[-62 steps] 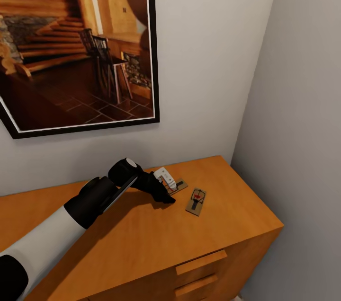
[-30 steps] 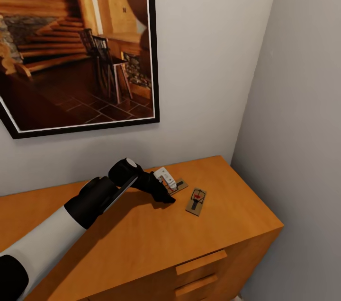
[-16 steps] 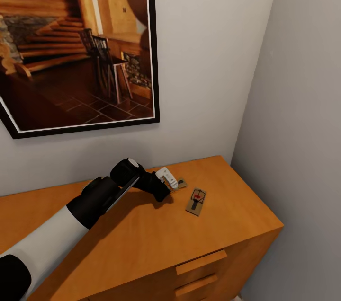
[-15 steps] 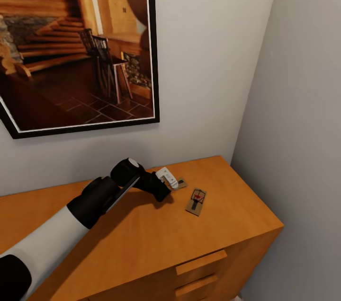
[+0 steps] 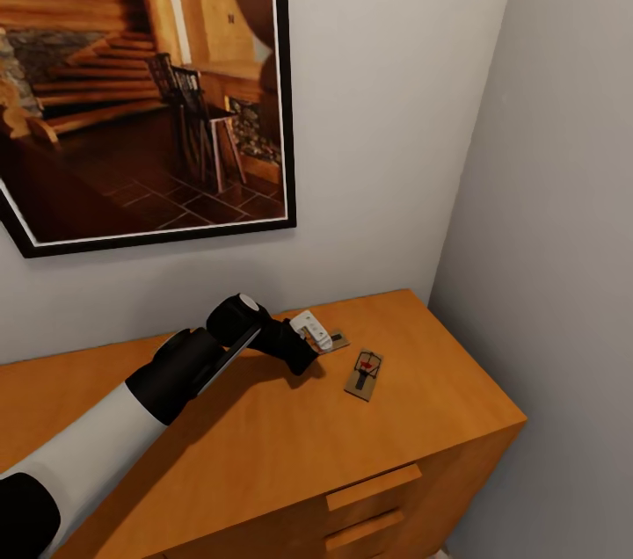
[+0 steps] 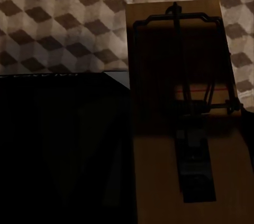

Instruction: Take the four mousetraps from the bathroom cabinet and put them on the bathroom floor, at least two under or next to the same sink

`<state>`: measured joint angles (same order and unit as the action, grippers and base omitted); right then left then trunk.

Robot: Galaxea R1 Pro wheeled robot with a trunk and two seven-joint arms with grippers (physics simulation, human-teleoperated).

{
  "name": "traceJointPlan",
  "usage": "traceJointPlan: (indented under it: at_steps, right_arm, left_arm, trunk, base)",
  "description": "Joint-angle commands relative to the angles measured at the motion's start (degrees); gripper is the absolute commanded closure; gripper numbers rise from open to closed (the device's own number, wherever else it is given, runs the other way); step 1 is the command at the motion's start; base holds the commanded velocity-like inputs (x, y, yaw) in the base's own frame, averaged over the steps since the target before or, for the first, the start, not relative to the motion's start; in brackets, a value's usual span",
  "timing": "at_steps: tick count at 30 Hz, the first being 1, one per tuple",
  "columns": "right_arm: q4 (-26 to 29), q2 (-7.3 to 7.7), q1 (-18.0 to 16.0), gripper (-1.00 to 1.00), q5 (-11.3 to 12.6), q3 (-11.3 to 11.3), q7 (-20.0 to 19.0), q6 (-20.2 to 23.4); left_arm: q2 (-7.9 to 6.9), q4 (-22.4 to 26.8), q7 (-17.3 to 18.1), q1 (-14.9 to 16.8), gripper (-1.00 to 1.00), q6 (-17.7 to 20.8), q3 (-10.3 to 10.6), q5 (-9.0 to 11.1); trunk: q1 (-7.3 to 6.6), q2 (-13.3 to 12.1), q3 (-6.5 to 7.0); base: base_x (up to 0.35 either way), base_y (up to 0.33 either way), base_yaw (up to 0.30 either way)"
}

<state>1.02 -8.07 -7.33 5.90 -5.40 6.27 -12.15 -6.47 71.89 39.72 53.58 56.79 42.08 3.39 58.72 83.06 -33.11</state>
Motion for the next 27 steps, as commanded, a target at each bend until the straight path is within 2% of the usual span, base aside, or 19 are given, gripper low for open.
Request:
traceJointPlan:
  at_steps: [1,16,22,27]
  right_arm:
    - [-0.1,-0.02,0.0,1.0,0.7,-0.5,0.1,-0.2]
    - [-0.1,-0.04,0.0,1.0,0.7,-0.5,0.1,-0.2]
    - [-0.1,-0.04,0.0,1.0,0.7,-0.5,0.1,-0.2]
    - [-0.1,-0.07,0.0,1.0,0.7,-0.5,0.1,-0.2]
  left_arm:
    - [-0.06,-1.0,0.0,0.0,1.0,0.3,0.1,0.1]
    - [-0.07,-0.5,0.0,0.0,1.0,0.3,0.0,0.1]
    - [-0.19,4.3,-0.1,0.0,1.0,0.5,-0.3,0.1]
    - [-0.24,6.2,-0.1,0.0,1.0,0.6,-0.4,0.1]
  trunk:
    - [0.0,0.0,-0.07]
    - [0.0,0.0,-0.07]
    - [0.0,0.0,-0.07]
    - [0.0,0.0,-0.07]
  base:
    - [0.0,0.0,0.0]
    - [-0.035,0.0,0.0]
    - [-0.012,0.0,0.0]
    - [-0.001,0.0,0.0]
